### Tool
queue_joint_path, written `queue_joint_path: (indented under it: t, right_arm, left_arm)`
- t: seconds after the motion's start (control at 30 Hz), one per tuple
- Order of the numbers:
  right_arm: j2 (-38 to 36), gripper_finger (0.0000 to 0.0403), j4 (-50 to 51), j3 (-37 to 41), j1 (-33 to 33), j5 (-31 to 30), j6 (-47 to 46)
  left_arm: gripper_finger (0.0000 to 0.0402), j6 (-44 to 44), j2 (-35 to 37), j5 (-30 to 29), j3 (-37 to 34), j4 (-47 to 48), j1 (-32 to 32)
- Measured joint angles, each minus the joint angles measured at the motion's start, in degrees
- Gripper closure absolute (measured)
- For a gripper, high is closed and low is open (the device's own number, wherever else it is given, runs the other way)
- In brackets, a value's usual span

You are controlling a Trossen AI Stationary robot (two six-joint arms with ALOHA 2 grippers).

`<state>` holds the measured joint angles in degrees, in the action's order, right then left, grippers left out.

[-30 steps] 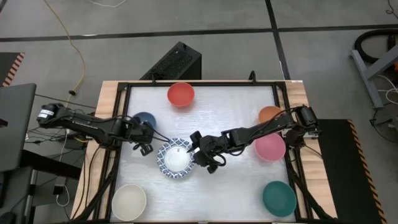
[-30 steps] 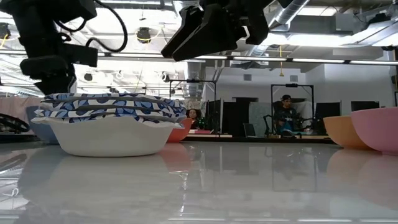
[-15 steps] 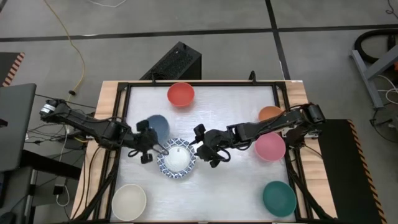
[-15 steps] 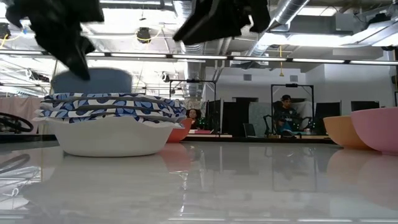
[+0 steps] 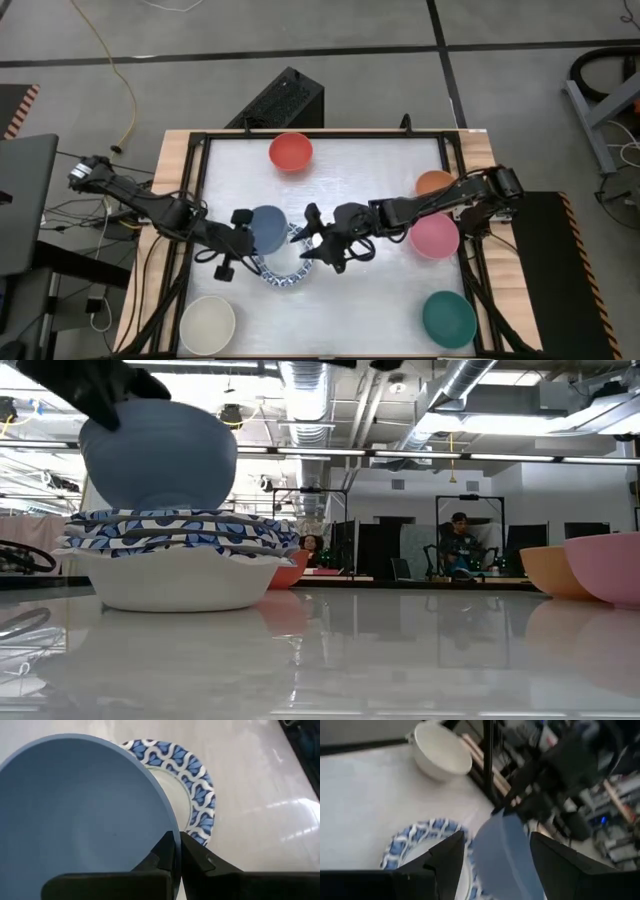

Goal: Nest bowls inside each other
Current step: Stack the blue bowl on top of the white and blue bowl

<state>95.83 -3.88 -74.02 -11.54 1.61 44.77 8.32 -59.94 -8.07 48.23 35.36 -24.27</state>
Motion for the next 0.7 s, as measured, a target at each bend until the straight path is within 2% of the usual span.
queue_joint_path:
  t: [0.17,0.3,0.5,0.7]
  right_arm:
    - [1.00,0.0154,-3.06,-0.06,0.49,3.07,1.63]
    - [0.96,0.0154,-3.15,-0.07,0.94,3.54,1.77]
    - [1.01,0.0154,-2.67,-0.07,1.23,7.95,0.44]
    - [1.01,0.0154,-0.79,-0.07,1.19,9.20,-0.09]
  left_arm:
    - [0.0401,-5.90,-4.91,2.31,4.52,1.37,-0.08]
    - [0.0401,-9.71,-9.15,2.29,9.00,5.49,-0.07]
    - [0.0401,-15.07,-14.78,2.29,15.77,11.06,-0.07]
    - [0.0401,-19.57,-18.20,2.24,20.47,12.51,-0.02]
